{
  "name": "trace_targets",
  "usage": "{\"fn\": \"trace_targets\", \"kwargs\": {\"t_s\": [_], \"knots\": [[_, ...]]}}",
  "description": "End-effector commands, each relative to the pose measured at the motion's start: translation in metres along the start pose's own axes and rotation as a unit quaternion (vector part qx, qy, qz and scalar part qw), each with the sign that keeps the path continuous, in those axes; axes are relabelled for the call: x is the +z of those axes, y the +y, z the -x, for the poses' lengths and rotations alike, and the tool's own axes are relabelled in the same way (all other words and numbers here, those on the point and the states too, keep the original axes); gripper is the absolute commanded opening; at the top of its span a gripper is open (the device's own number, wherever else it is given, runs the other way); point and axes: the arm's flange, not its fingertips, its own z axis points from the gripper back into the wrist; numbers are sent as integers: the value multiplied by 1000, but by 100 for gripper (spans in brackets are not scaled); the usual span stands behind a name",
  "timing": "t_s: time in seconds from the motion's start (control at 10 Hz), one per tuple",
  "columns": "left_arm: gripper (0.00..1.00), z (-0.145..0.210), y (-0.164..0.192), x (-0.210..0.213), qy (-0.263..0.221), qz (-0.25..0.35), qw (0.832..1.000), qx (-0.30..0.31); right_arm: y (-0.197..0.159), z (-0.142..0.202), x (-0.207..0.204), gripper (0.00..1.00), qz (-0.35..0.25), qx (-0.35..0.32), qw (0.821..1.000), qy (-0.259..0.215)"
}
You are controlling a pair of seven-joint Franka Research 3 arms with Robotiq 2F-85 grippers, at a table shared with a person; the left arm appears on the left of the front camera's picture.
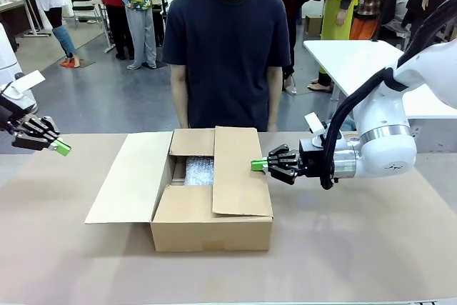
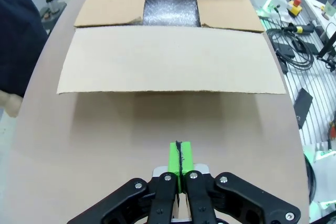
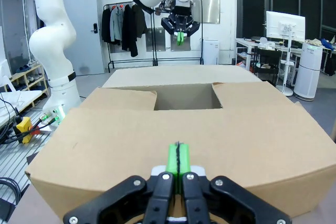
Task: Wrap the clocks to prevent damage.
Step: Push the left (or right) flap of the Package Box to close it.
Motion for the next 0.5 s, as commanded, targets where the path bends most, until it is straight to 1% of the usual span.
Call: {"fn": "trace_targets", "kwargs": {"t_s": [0.0,0.2,0.4], "knots": [[0,22,-2,-24,-58,-9,998,-36,2,3,-2,1,4,-3,1000,0],[0,29,2,-46,-78,-32,995,-53,2,3,-2,1,4,-3,1000,0],[0,37,9,-66,-83,-24,996,-37,2,3,-2,1,4,-3,1000,0]]}}
